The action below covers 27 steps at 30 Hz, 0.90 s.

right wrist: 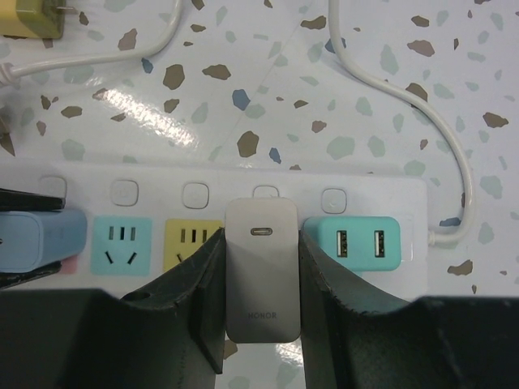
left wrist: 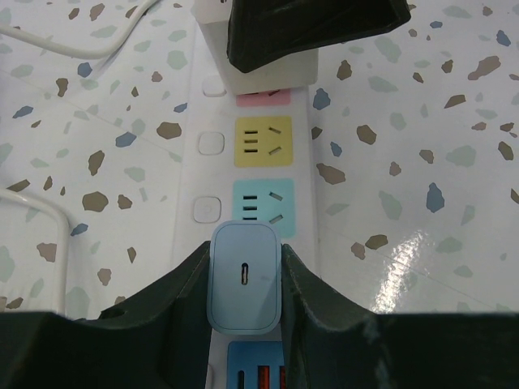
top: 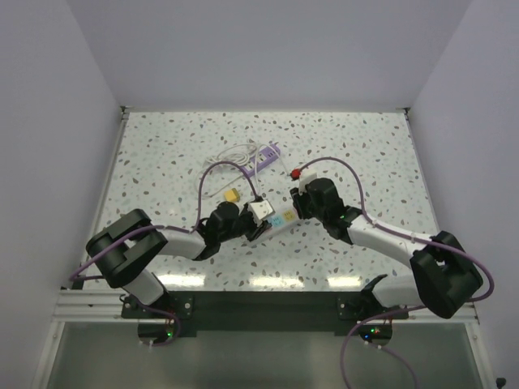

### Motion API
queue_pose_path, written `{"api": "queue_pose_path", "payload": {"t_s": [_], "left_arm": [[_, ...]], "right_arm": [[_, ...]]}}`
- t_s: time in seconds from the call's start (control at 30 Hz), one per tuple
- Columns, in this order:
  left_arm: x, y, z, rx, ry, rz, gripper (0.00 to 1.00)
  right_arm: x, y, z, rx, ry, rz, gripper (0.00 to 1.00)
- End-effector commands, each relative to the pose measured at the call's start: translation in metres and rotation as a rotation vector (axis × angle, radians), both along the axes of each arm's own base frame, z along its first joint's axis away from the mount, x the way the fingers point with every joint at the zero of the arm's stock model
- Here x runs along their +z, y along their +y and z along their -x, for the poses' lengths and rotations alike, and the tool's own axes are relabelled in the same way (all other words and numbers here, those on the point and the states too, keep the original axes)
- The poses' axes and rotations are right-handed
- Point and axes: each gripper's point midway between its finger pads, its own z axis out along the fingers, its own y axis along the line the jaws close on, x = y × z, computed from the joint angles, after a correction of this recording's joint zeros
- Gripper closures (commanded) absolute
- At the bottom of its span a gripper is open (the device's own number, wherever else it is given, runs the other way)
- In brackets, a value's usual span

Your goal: Insert the plug

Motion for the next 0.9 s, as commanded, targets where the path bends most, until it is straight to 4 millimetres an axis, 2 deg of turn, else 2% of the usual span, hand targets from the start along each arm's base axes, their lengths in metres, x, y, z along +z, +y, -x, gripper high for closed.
{"api": "queue_pose_path", "payload": {"t_s": [0.0, 0.27, 0.43, 0.63, 0.87], "left_arm": [[-0.028, 0.007, 0.011, -0.024, 0.081, -0.081, 1.0], [-0.028, 0.007, 0.01, -0.014, 0.08, -0.083, 1.0], [-0.019, 0.014, 0.003, 0.038, 0.055, -0.063, 1.0], [-0.021, 0.015, 0.0, 0.055, 0.068, -0.075, 1.0], [-0.015, 0.019, -0.004, 0.09, 0.074, -0.077, 1.0]], "right_arm": [[0.018, 0.016, -0.011, 0.035, -0.044, -0.048, 1.0], [0.007, 0.01, -0.006, 0.008, -0.012, -0.04, 1.0], [0.003, 0.01, 0.003, -0.011, 0.017, -0.089, 1.0], [-0.003, 0.006, 0.011, -0.063, 0.049, -0.138, 1.0], [-0.038, -0.002, 0.022, -0.123, 0.093, -0.119, 1.0]]}}
